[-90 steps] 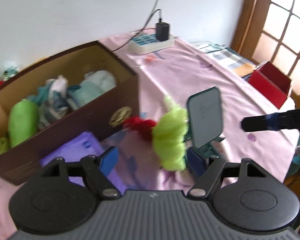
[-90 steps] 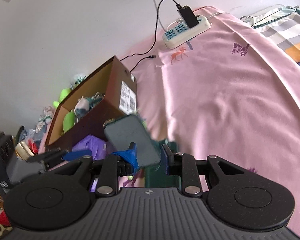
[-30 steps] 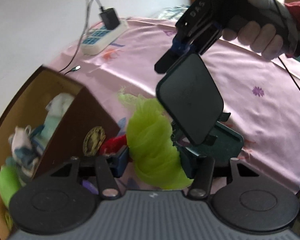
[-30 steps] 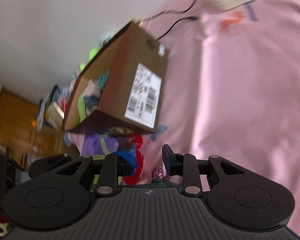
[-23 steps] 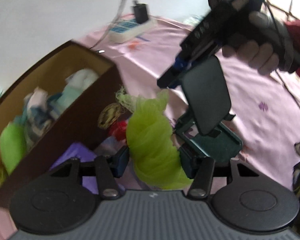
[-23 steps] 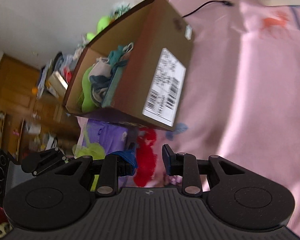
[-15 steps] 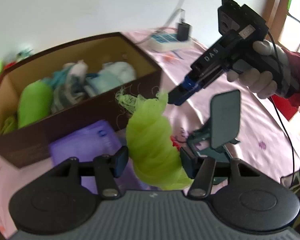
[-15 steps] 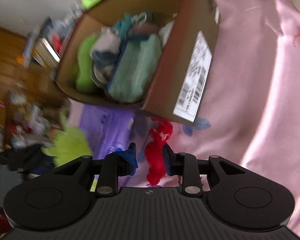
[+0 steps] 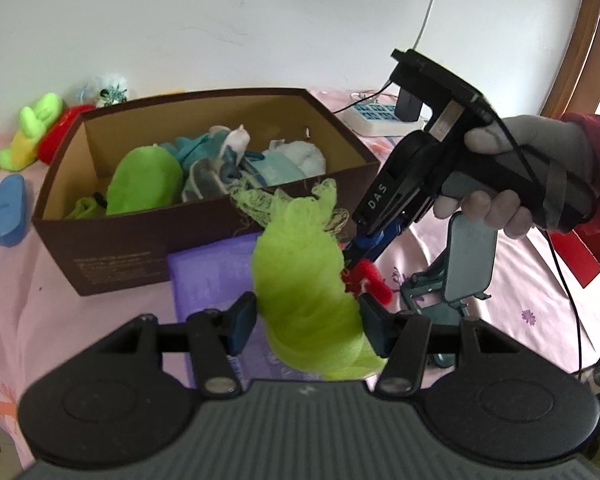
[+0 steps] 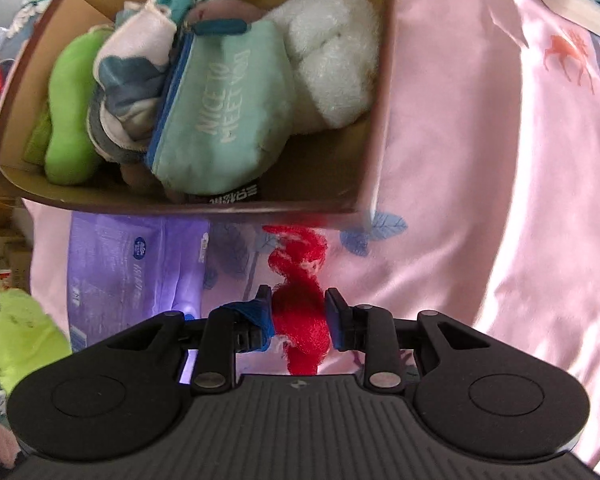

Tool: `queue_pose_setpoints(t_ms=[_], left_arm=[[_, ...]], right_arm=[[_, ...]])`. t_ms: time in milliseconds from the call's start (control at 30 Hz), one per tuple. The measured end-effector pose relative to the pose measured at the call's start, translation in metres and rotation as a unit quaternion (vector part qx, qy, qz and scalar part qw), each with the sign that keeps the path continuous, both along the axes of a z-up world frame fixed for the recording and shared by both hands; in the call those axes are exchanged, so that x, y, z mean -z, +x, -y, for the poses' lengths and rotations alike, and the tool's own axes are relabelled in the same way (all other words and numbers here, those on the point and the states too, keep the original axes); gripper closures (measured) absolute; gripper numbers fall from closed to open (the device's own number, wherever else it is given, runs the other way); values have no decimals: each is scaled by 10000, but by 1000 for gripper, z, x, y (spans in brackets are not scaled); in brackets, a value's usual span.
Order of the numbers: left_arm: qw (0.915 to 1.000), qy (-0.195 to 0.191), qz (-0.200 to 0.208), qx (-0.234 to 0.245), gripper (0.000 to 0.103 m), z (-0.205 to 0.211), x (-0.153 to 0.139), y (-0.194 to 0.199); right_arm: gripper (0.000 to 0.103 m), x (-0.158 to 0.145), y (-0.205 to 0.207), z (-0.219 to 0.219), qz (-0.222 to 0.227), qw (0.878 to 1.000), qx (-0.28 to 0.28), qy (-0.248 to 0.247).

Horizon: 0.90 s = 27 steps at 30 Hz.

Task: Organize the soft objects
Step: 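Close the right tool on the red mesh pouf while the left holds the lime pouf, then carry the lime and red mesh poufs up over the brown box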

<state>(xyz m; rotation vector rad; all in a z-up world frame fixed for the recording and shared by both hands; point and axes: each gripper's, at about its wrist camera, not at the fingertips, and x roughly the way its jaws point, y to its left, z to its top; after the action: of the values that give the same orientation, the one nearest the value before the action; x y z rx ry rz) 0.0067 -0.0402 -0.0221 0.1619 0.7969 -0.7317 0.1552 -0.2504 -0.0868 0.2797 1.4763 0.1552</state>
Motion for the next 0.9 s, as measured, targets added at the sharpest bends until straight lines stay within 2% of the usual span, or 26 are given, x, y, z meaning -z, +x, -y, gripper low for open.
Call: queue_pose_setpoints(t_ms=[133, 267, 533, 600, 733, 900], left_arm=[[9999, -124, -58, 99, 44, -17, 1, 5], [9999, -69, -53, 134, 44, -35, 4, 11], [9997, -171, -100, 151, 44, -68, 3, 26], [9996, -171, -79, 204, 44, -71, 2, 26], [9993, -174, -64, 318, 44, -71, 2, 28], [9989, -208, -104, 415, 44, -71, 3, 30]], right_arm=[[89, 4, -1, -24, 22, 9992, 157, -357], [88, 11, -9, -36, 93, 9975, 377, -585], [87, 22, -40, -41, 321, 9951, 645, -675], [91, 23, -49, -45, 376, 9954, 615, -634], [93, 13, -59, -48, 466, 9964, 538, -451], [94, -5, -72, -51, 651, 9947, 716, -337]])
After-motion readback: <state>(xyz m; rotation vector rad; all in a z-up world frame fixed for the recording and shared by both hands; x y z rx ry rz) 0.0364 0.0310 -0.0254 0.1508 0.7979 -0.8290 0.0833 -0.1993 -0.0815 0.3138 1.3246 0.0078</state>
